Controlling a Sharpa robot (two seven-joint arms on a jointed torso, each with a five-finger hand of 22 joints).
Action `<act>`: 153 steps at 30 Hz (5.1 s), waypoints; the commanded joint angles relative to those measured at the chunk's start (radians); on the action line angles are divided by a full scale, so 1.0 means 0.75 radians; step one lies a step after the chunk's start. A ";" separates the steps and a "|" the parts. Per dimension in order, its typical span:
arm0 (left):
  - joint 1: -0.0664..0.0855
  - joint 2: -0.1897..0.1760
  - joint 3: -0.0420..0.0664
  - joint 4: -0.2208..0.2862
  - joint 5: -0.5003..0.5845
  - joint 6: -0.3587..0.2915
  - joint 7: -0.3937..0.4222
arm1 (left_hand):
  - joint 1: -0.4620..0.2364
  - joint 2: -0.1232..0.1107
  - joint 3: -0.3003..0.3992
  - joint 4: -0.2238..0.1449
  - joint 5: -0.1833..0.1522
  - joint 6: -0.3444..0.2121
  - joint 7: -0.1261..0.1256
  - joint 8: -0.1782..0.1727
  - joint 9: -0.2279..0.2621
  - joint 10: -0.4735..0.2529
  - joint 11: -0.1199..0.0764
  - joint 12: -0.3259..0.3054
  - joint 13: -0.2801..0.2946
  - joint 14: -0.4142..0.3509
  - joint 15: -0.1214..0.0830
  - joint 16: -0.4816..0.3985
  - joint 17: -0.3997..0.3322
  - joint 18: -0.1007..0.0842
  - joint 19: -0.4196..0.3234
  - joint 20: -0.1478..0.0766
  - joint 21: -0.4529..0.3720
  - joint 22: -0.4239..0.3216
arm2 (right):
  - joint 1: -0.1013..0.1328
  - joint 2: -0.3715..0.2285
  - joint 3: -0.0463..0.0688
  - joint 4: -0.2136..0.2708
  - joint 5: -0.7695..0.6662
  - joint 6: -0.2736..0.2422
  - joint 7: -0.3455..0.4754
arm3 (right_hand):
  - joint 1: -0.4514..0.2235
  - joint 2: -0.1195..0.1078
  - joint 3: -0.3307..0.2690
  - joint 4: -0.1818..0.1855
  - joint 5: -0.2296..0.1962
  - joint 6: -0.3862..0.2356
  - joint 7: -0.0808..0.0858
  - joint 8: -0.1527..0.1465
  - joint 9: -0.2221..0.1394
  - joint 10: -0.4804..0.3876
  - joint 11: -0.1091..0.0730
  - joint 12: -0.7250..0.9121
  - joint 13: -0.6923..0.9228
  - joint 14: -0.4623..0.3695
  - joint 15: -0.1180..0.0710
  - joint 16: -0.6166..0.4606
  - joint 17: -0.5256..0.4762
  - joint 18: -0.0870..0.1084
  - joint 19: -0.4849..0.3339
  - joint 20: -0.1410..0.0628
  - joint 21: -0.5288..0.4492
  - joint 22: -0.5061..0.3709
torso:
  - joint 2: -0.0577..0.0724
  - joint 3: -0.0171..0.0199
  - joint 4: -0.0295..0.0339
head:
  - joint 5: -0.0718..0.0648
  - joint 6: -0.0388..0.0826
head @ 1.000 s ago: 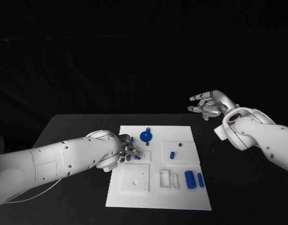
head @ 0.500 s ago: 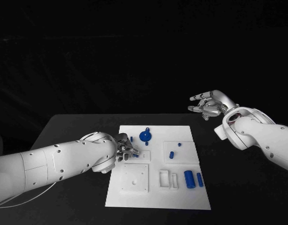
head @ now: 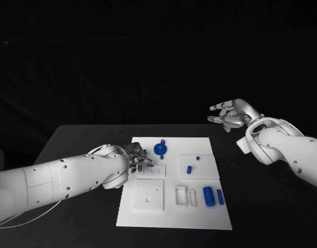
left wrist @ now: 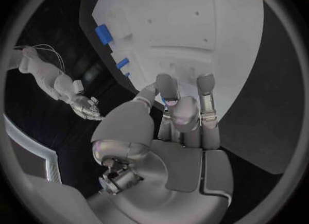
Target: Assemble the parts on the task board
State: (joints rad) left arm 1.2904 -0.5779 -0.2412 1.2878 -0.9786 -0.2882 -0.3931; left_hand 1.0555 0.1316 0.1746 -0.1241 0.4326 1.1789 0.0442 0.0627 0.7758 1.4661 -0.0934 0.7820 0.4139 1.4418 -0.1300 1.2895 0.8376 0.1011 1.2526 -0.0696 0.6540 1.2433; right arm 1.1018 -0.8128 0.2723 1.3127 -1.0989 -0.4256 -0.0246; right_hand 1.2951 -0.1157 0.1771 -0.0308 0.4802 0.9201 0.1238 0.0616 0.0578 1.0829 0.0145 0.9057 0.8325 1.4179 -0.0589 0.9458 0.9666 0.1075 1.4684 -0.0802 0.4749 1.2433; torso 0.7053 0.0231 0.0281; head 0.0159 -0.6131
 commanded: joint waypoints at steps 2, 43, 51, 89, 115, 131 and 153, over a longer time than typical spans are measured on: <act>-0.009 0.011 0.000 -0.005 -0.026 -0.043 0.033 | 0.014 0.021 0.023 -0.018 -0.002 0.298 -0.146 0.007 0.493 0.061 -0.009 0.002 0.002 0.000 0.004 0.004 0.000 0.019 0.001 0.005 -0.007 0.001 | -0.002 0.001 0.001 0.000 -0.012 0.010 0.002 | -0.012 -0.002 0.000 0.006 0.005 0.008 -0.001 -0.005 0.001 0.000 -0.007 0.006 -0.001 0.000 -0.006 0.004 0.001 0.013 0.056 -0.004 0.008 -0.001 | 0.000 0.0008 -0.0009 | 0.000 -0.002; -0.046 0.044 0.000 -0.035 -0.179 0.057 -0.020 | 0.021 0.017 0.020 -0.021 -0.003 0.301 -0.146 0.008 0.507 0.061 -0.009 0.011 0.009 0.001 0.007 0.019 0.010 0.019 0.004 0.008 -0.018 0.025 | -0.010 0.004 0.001 -0.001 -0.012 0.019 0.000 | -0.011 0.000 -0.002 0.005 0.007 0.010 -0.002 -0.004 0.001 0.002 -0.008 0.007 -0.001 0.005 -0.006 0.010 0.008 0.015 0.057 -0.005 0.023 -0.002 | 0.000 0.0002 -0.0002 | 0.004 -0.001; -0.047 0.043 0.000 -0.033 -0.206 0.076 -0.030 | 0.019 0.022 0.021 -0.019 -0.007 0.299 -0.146 0.007 0.508 0.061 -0.009 0.010 0.010 0.000 0.007 0.018 0.005 0.017 0.005 0.006 -0.021 0.028 | -0.012 0.006 0.001 -0.002 -0.012 0.024 0.002 | -0.012 -0.002 -0.004 0.005 0.007 0.008 -0.001 -0.005 0.001 0.002 -0.008 0.007 0.000 0.004 -0.006 0.010 0.007 0.015 0.057 -0.004 0.025 -0.002 | 0.000 0.0000 0.0002 | 0.007 -0.005; -0.054 0.060 0.000 -0.054 -0.290 0.179 -0.031 | 0.009 0.024 0.000 0.009 -0.043 0.298 -0.147 0.008 0.514 0.061 -0.009 0.009 0.008 0.000 0.008 0.017 0.001 0.008 0.012 0.000 -0.039 0.041 | -0.019 0.012 0.001 -0.009 0.006 0.035 0.012 | -0.015 0.003 0.000 0.014 0.014 0.003 -0.001 -0.005 0.001 0.000 -0.008 0.006 0.000 0.003 -0.006 0.009 0.009 0.018 0.056 -0.004 0.027 -0.002 | 0.000 0.0014 -0.0023 | 0.001 -0.010; -0.057 0.076 0.001 -0.079 -0.268 0.190 -0.031 | 0.014 0.000 -0.102 0.143 -0.181 0.302 -0.150 0.007 0.523 0.061 -0.010 0.010 0.007 -0.001 0.006 0.016 -0.004 -0.005 0.024 -0.012 -0.068 0.063 | -0.026 0.018 0.001 -0.014 0.007 0.018 0.021 | -0.024 -0.005 0.026 0.021 0.052 0.011 -0.002 -0.004 0.001 0.002 -0.010 0.007 0.001 0.007 -0.008 0.014 0.013 0.018 0.057 -0.006 0.038 0.001 | 0.000 0.0009 -0.0006 | -0.001 -0.012; -0.057 0.072 0.001 -0.095 -0.267 0.205 -0.042 | -0.020 -0.077 -0.184 0.199 -0.334 0.304 -0.151 0.008 0.524 0.061 -0.010 0.007 0.000 -0.002 0.005 0.009 -0.016 -0.012 0.028 -0.018 -0.082 0.071 | -0.030 0.015 0.001 -0.014 0.007 0.017 0.019 | -0.025 -0.007 0.027 0.023 0.057 0.009 -0.002 -0.005 0.001 0.003 -0.010 0.007 0.001 0.007 -0.008 0.013 0.013 0.018 0.057 -0.006 0.039 0.000 | 0.000 -0.0006 0.0005 | -0.002 -0.017; -0.057 0.055 0.002 -0.090 -0.251 0.161 -0.027 | -0.046 -0.373 -0.049 0.491 -0.510 0.317 -0.150 0.006 0.519 0.062 -0.011 0.002 -0.016 -0.005 0.001 -0.002 -0.029 -0.027 0.038 -0.034 -0.110 0.087 | -0.041 0.017 0.001 -0.015 0.007 0.011 0.022 | -0.025 -0.007 0.027 0.023 0.057 0.009 -0.002 -0.005 0.001 0.003 -0.010 0.007 0.001 0.007 -0.008 0.013 0.013 0.018 0.057 -0.006 0.039 0.000 | 0.000 -0.0002 -0.0012 | -0.002 -0.017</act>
State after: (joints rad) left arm 1.2480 -0.5355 -0.2401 1.2170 -1.1785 -0.1627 -0.4152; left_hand 1.0277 -0.1346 0.1284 0.2391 0.0541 1.4111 -0.0699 0.0725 1.1669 1.4597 -0.0995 0.7859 0.4019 1.4417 -0.1300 1.2895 0.8168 0.0955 1.2813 -0.0915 0.5744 1.3077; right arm 1.0722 -0.8006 0.2723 1.3006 -1.0919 -0.4153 -0.0198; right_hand 1.2860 -0.1173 0.1937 -0.0151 0.5200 0.9201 0.1237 0.0616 0.0577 1.0831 0.0147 0.9057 0.8326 1.4211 -0.0621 0.9504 0.9759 0.1074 1.4684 -0.0802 0.4979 1.2424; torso 0.7054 0.0230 0.0275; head 0.0150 -0.6267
